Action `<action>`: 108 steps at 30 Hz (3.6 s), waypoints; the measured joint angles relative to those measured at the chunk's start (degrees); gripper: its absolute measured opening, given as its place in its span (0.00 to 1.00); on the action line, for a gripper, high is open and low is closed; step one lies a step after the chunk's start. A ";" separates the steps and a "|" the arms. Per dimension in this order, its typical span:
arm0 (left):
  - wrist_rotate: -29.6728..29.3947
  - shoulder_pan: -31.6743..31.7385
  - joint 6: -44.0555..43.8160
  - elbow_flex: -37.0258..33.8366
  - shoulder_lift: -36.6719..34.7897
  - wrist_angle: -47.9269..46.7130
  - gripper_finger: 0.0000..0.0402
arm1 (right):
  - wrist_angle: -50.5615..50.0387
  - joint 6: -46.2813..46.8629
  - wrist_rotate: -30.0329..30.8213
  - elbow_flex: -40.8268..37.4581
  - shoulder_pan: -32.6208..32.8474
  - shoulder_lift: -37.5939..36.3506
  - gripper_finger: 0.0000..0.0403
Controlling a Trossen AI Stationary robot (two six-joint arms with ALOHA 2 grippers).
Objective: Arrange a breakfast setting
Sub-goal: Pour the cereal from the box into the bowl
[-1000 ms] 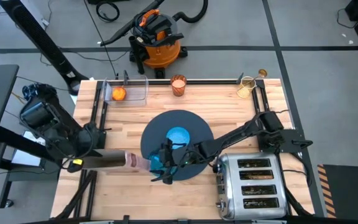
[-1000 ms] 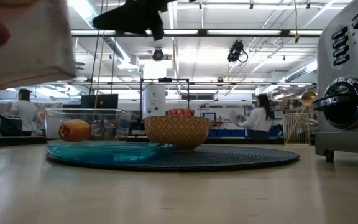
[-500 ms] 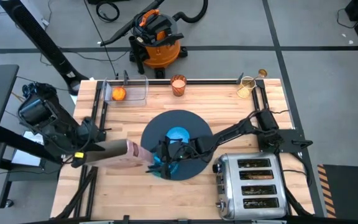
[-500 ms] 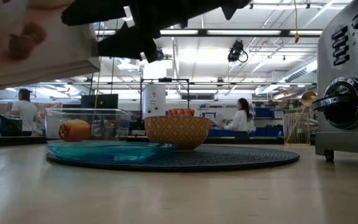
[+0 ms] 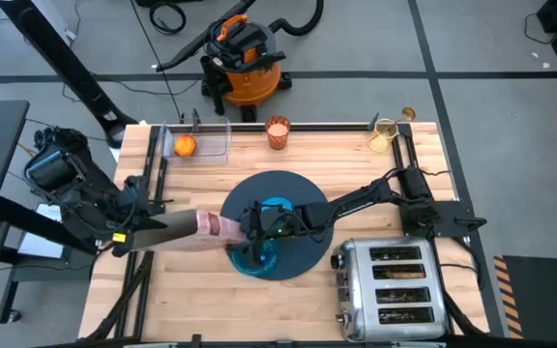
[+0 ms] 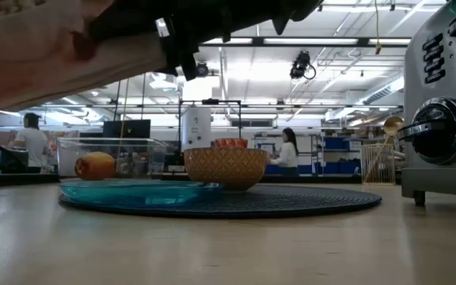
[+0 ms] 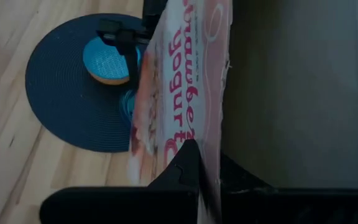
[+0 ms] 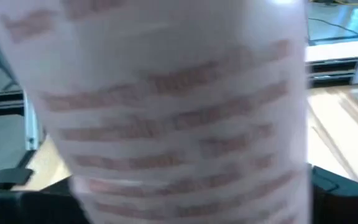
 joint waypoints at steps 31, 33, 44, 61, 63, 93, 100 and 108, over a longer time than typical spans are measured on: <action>-2.32 0.00 11.21 5.99 -6.39 5.73 0.41 | -5.63 -0.58 -1.85 -0.04 0.10 -4.63 0.51; -2.41 0.00 12.93 9.55 -6.90 6.83 0.42 | -9.17 -0.58 -1.85 -0.04 0.35 -6.73 0.51; -12.83 0.00 29.34 18.04 -7.10 16.23 0.42 | -25.73 1.71 -2.28 -0.04 1.71 -22.98 0.51; -29.20 0.07 24.64 3.77 -6.08 19.88 0.76 | -33.60 1.84 2.69 0.00 -0.06 -41.13 0.51; -30.78 0.17 24.85 0.38 -6.14 24.05 0.78 | -33.24 0.80 2.72 0.00 -0.41 -41.40 0.51; -5.97 24.05 40.22 -19.06 6.00 63.45 0.78 | -19.53 -0.94 -8.51 -0.02 -2.22 -34.77 0.51; -5.03 24.95 42.07 -19.07 6.62 68.16 0.68 | -20.50 -1.62 -9.23 0.04 -2.22 -34.80 0.51; -5.11 25.03 41.99 -19.07 6.62 68.29 0.51 | -20.57 -1.67 -9.23 0.04 -2.22 -34.82 0.53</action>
